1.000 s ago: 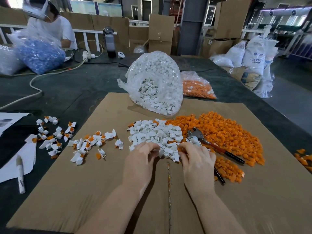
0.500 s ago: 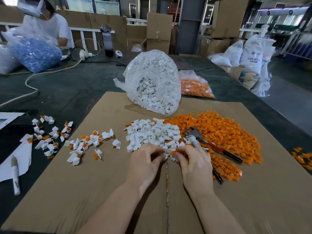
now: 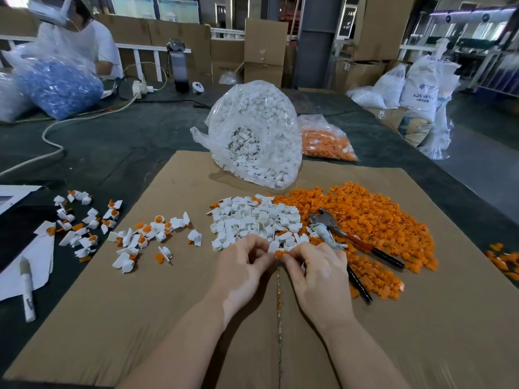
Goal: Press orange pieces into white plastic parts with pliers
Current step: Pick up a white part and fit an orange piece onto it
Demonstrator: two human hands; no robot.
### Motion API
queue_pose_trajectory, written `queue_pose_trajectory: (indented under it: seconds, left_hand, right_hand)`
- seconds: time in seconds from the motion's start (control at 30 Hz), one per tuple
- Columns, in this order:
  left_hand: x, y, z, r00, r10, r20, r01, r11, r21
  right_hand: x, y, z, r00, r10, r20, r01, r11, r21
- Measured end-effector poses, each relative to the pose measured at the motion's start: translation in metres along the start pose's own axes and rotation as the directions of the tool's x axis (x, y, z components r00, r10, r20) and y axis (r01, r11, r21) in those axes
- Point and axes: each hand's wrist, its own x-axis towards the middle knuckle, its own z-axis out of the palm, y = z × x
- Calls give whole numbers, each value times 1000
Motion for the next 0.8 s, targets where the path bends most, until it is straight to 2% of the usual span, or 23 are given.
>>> queue_pose_trajectory:
  seconds: [0.27, 0.43, 0.5, 0.67, 0.8]
  left_hand:
    - [-5, 5, -1, 995, -5, 97, 25, 978, -207]
    - [-7, 5, 0, 993, 61, 104, -52, 995, -89]
    - [-6, 5, -1, 994, 58, 98, -48, 993, -107]
    - [-2, 4, -3, 991, -3, 132, 49, 937, -347]
    - [0, -1, -6, 991, 8, 131, 39, 934, -356]
  right_hand:
    - [-2, 0, 3, 998, -61, -10, 61, 998, -19]
    - [-2, 0, 4, 996, -83, 21, 83, 996, -28]
    - [-2, 2, 4, 998, -52, 33, 52, 999, 9]
    - [-2, 2, 0, 999, 14, 33, -20, 981, 194]
    - [-1, 2, -2, 999, 28, 30, -35, 967, 253]
